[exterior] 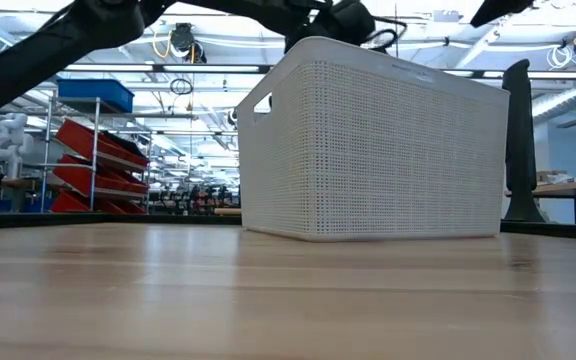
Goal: Sort clothes
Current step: Put the black shirt into the white bin, then adjust the white bin, then return to Home Position
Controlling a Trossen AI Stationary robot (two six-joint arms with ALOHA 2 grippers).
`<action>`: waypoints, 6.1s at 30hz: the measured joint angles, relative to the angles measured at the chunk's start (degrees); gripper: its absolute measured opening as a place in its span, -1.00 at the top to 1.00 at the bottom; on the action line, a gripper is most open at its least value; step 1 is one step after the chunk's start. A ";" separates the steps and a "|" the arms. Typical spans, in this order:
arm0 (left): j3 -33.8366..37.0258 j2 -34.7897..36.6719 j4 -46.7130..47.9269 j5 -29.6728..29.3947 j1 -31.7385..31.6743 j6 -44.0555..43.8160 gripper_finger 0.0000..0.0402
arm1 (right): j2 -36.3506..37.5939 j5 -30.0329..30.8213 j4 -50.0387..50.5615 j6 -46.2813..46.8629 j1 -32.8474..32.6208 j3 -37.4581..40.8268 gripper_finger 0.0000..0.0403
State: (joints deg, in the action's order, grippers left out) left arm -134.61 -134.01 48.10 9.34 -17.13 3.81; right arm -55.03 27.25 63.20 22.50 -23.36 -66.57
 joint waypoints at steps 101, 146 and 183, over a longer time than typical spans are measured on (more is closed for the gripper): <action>-0.28 9.20 9.70 -5.42 0.40 0.02 0.03 | -0.17 4.54 0.01 -3.25 0.00 0.02 -0.20; 20.50 29.48 26.37 -0.80 31.95 -14.52 0.03 | -0.17 4.23 -1.64 -1.09 -0.02 0.02 -0.20; 28.89 33.75 14.09 -17.84 22.42 -3.61 0.03 | -0.09 4.25 -4.95 -4.44 -0.02 0.04 -0.20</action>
State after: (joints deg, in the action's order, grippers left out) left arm -105.71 -100.26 62.18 -8.50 5.29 0.20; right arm -55.11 31.49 58.25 18.06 -23.38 -66.52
